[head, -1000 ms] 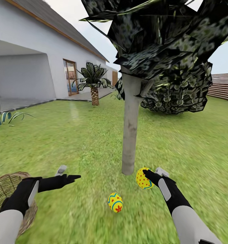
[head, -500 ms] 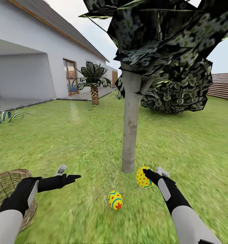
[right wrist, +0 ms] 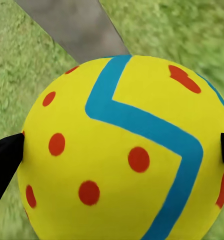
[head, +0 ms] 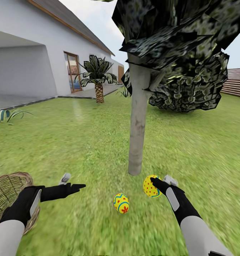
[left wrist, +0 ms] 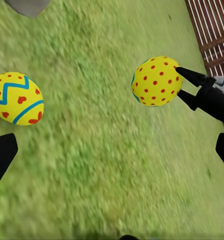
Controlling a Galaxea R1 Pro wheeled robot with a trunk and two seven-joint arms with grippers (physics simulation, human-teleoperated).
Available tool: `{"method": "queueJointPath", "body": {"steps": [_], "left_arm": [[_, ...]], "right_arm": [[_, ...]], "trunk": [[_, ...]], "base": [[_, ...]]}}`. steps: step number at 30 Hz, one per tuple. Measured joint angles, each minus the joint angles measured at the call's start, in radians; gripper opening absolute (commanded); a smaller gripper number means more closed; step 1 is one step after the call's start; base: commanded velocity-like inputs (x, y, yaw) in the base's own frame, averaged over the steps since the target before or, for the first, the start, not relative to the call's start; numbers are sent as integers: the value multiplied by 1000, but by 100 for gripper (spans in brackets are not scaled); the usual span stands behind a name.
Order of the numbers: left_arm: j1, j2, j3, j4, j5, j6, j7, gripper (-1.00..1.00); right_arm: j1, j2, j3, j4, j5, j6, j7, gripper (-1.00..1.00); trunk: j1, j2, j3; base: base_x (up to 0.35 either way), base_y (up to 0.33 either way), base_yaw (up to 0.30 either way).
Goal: Take the three Easter eggs out of the wicker basket on the lawn in the garden, then place them on the lawn next to a single tree (choose any tree) so that all three eggs are next to the same tree and none are left in the basket.
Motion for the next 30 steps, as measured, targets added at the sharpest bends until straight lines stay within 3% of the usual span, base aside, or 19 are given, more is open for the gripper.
{"method": "queueJointPath", "body": {"steps": [30], "left_arm": [[0, -5, -3, 0, -1, -2, 2, 100]], "right_arm": [[0, 2, 3, 21, 2, 0, -6, -100]], "trunk": [[13, -7, -116]], "base": [[0, 0, 0]]}}
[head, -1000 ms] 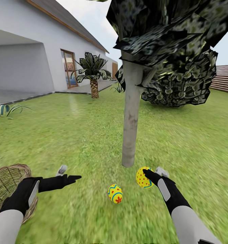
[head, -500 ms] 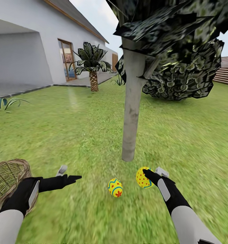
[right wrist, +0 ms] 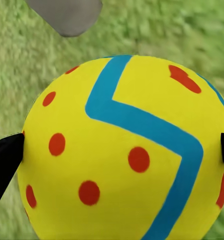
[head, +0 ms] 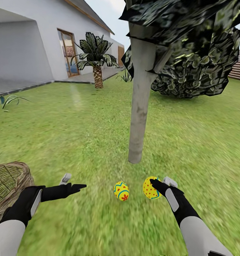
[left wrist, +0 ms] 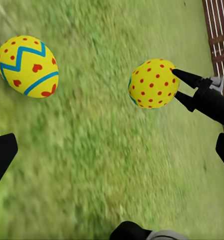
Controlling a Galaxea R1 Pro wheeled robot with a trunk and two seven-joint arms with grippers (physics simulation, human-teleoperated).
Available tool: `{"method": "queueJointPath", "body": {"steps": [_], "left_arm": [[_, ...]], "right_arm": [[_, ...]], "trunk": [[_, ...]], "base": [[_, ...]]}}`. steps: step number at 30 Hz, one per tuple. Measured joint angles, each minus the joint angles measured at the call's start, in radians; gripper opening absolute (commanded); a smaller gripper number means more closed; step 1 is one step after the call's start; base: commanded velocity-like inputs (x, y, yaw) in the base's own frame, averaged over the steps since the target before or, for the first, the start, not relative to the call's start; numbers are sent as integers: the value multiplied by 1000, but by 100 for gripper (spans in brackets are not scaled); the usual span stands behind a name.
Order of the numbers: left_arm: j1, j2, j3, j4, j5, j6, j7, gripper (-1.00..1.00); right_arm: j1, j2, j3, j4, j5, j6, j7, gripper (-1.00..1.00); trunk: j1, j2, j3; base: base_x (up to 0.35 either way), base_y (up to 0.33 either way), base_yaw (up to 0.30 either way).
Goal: Take the three Easter eggs out of the wicker basket on the lawn in the garden, then place them on the lawn next to a single tree (choose any tree) so that all three eggs are next to the same tree and none are left in the basket.
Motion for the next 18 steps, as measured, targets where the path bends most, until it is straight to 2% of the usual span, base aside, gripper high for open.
{"method": "queueJointPath", "body": {"steps": [18], "left_arm": [[0, 0, 0, 0, 1, 0, 0, 100]], "right_arm": [[0, 0, 0, 1, 0, 0, 0, -100]], "trunk": [[8, -4, -70]], "base": [[0, 0, 0]]}}
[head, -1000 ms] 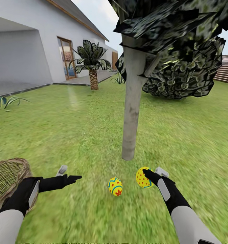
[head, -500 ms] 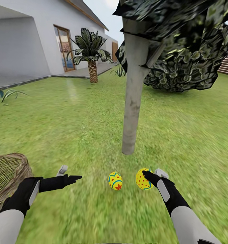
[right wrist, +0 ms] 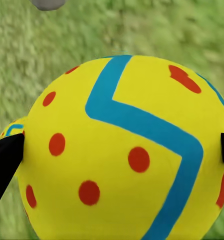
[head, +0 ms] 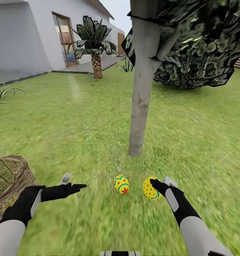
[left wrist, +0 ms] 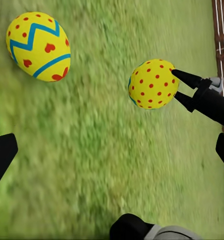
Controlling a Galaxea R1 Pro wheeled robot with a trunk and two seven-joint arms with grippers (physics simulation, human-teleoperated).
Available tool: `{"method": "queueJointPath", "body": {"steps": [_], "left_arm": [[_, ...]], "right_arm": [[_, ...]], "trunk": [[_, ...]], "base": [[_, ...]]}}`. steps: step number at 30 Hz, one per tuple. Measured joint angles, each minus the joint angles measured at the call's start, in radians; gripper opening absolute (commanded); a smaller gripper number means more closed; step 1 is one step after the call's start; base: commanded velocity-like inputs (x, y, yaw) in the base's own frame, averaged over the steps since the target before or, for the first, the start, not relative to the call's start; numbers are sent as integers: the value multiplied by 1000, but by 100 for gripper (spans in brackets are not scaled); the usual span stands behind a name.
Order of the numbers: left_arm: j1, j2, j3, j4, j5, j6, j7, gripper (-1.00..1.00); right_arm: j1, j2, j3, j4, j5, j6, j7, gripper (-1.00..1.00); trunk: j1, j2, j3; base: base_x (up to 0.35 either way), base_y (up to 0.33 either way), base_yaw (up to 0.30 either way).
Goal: Take the three Easter eggs out of the wicker basket on the lawn in the garden, then place them on the lawn next to a single tree (choose any tree) so that all three eggs are next to the same tree and none are left in the basket.
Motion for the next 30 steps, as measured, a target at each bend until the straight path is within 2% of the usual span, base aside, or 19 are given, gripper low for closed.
{"method": "queueJointPath", "body": {"steps": [5, 10, 20, 27, 30], "left_arm": [[0, 0, 1, 0, 0, 1, 0, 100], [0, 0, 0, 0, 6, 1, -5, 100], [0, 1, 0, 0, 2, 3, -5, 100], [0, 1, 4, 0, 9, -2, -7, 100], [0, 1, 5, -1, 11, -4, -7, 100]], "right_arm": [[0, 0, 0, 0, 0, 0, 0, -100], [0, 0, 0, 0, 0, 0, 0, -100], [0, 0, 0, 0, 0, 0, 0, -100], [0, 0, -1, 0, 0, 0, 0, -100], [0, 0, -2, 0, 1, 0, 0, -100]], "trunk": [[2, -1, -19], [2, -1, -19], [2, -1, -19], [2, -1, -19], [4, -2, -31]], "base": [[0, 0, 0], [52, 0, 0], [290, 0, 0], [27, 0, 0], [0, 0, 0]]}}
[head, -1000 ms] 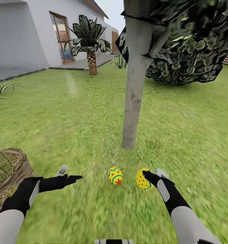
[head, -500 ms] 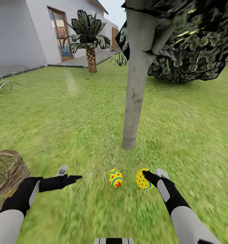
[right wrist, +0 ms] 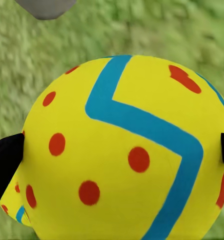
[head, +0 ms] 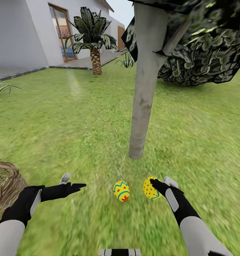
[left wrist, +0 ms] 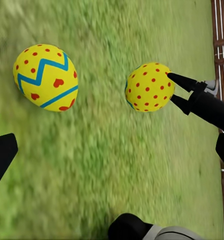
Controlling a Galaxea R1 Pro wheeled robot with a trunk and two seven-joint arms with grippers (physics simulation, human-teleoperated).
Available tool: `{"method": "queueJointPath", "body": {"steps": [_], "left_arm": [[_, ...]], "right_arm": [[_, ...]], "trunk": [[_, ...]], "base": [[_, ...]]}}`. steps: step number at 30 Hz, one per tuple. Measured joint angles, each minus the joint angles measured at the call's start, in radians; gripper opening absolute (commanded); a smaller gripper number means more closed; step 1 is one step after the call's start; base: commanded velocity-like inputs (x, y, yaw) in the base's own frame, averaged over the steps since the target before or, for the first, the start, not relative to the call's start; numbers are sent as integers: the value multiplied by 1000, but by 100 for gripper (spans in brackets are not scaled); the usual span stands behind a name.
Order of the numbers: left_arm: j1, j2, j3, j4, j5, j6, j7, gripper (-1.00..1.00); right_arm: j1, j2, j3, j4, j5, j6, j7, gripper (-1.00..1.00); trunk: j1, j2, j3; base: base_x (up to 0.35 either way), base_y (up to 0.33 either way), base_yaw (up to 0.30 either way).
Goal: Take the three Easter eggs out of the wicker basket on the lawn in the garden, then place them on the lawn next to a single tree (choose any tree) so that all three eggs are next to the same tree and none are left in the basket.
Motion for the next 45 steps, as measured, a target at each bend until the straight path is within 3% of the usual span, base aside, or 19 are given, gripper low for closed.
{"method": "queueJointPath", "body": {"steps": [5, 24, 33, 42, 45], "left_arm": [[0, 1, -1, 0, 0, 0, -2, 100], [0, 0, -6, 0, 0, 0, -5, 100], [0, -1, -5, 0, 1, 0, -5, 100], [0, -1, -4, 0, 0, 0, -5, 100], [0, -1, -4, 0, 0, 0, -5, 100]], "right_arm": [[0, -1, 1, 1, -2, -48, 2, -100], [0, 0, 1, 14, -1, -52, 4, -100], [0, 0, 1, 14, -1, -52, 4, -100], [0, 0, 1, 14, -1, -52, 4, -100], [0, 0, 25, 14, -2, -53, 3, -100]], "trunk": [[2, -1, -19], [11, -6, -93], [11, -6, -93], [10, -6, -93], [10, -6, -93]], "base": [[0, 0, 0], [0, 0, 0], [13, 0, 0], [231, 0, 0], [187, 85, 0]]}}
